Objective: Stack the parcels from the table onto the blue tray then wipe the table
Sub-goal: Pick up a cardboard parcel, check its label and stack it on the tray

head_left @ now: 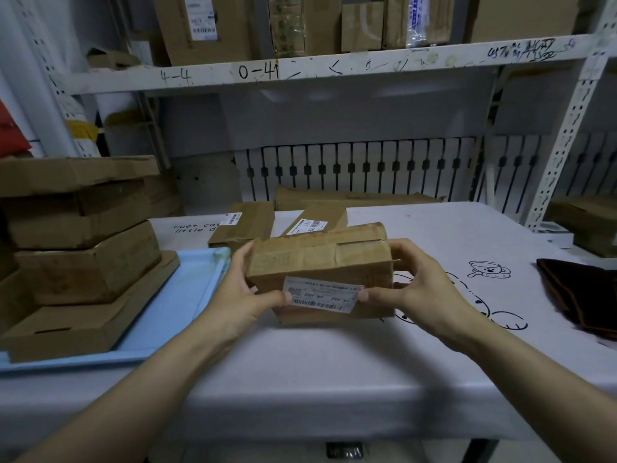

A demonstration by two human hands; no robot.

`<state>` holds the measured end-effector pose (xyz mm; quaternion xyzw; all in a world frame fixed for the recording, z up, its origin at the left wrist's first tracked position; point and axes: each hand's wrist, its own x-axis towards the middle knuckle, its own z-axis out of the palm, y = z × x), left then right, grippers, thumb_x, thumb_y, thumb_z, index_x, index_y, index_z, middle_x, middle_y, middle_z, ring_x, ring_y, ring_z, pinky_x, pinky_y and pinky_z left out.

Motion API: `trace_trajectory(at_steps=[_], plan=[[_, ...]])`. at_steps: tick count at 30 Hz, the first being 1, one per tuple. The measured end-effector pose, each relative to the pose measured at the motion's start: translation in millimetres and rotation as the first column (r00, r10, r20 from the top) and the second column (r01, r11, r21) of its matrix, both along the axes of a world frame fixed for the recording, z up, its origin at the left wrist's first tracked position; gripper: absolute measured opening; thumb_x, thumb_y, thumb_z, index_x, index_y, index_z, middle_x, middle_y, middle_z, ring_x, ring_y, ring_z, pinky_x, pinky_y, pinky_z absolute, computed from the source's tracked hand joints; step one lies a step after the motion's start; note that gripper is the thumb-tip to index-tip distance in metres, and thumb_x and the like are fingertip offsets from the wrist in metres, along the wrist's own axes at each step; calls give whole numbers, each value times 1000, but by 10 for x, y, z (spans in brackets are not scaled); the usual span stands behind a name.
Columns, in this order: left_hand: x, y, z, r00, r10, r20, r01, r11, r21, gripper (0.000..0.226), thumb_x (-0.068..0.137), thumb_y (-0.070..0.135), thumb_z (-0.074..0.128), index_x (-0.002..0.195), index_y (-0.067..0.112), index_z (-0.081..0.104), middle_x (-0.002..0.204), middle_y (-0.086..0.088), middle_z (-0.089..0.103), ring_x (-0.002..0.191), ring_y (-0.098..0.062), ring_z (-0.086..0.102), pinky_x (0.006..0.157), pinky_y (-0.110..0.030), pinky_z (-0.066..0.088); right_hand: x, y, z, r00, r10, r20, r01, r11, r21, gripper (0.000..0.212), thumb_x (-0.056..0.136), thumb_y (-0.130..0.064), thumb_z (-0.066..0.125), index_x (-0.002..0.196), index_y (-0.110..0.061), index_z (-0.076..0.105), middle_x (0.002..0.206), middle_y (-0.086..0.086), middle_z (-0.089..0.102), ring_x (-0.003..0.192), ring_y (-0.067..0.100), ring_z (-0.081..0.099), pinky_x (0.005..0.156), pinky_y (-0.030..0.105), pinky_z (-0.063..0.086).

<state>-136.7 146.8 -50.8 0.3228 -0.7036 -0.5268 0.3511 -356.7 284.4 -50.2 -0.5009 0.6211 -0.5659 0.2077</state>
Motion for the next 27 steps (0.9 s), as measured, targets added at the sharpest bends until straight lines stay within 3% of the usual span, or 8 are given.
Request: trace_trajectory(at_steps=[3, 6, 8, 11, 14, 19, 22, 27], plan=[[-30, 22, 26, 998, 48, 44, -38, 978, -205, 107, 70, -2, 83, 151, 30, 20, 147, 6, 38, 133, -10, 39, 92, -7, 41, 7, -18, 8, 999, -24, -32, 23, 999, -29, 57, 63, -9, 91, 107, -29, 62, 109, -15, 66, 104, 7, 57, 87, 40, 58], [-47, 35, 27, 973, 138, 182, -26, 859, -511, 107, 68, 17, 88, 150, 38, 22, 148, 11, 28, 136, -8, 29, 109, -23, 32, 23, -60, -4, 996, -39, -77, 35, 998, -58, 60, 61, -6, 91, 106, -30, 60, 108, -12, 64, 103, 11, 57, 86, 37, 57], [-88, 70, 35, 968, 143, 204, 15, 784, -620, 102, 65, 24, 85, 147, 40, 27, 146, 14, 30, 136, -9, 28, 112, -28, 28, 44, -93, -15, 988, -61, -140, 52, 996, -72, 64, 58, -11, 92, 107, -35, 59, 110, -9, 60, 106, 20, 55, 85, 33, 53], [-176, 128, 63, 960, 183, 213, 24, 702, -711, 89, 59, 29, 75, 140, 42, 39, 136, 19, 40, 129, -12, 35, 110, -33, 29, 101, -118, -5, 956, -103, -275, 73, 990, -117, 69, 58, -11, 91, 105, -44, 53, 109, -12, 56, 109, 17, 47, 86, 21, 40], [-193, 107, 53, 977, 122, 175, 13, 783, -622, 77, 57, 22, 81, 119, 50, 43, 123, 18, 52, 117, -12, 47, 102, -35, 40, 141, -114, 12, 939, -125, -322, 77, 985, -157, 73, 59, -10, 91, 112, -41, 51, 113, -12, 51, 110, 12, 44, 87, 12, 35], [-109, 66, 31, 996, 3, 85, 34, 898, -438, 75, 61, -2, 88, 113, 31, 45, 108, 14, 58, 96, 15, 56, 81, -4, 40, 106, -77, 13, 981, -66, -184, 49, 994, -96, 99, 61, -10, 93, 138, -34, 36, 131, -7, 42, 117, 7, 48, 84, 2, 41], [-60, 49, 14, 995, -82, 53, 95, 930, -355, 74, 63, -4, 87, 120, 21, 46, 117, 6, 63, 108, 5, 59, 88, -12, 46, 108, -57, -11, 997, 4, -71, -9, 998, -62, 99, 65, -3, 90, 143, -29, 35, 129, -12, 50, 112, -3, 52, 77, 6, 46], [-29, 10, -11, 990, -137, 29, 139, 945, -296, 81, 62, 3, 87, 128, 25, 45, 125, 2, 64, 119, -13, 60, 100, -31, 48, 90, -69, -92, 997, 71, -24, -71, 997, 5, 66, 67, -8, 88, 121, -33, 59, 103, -10, 73, 88, 10, 65, 68, 22, 49]])
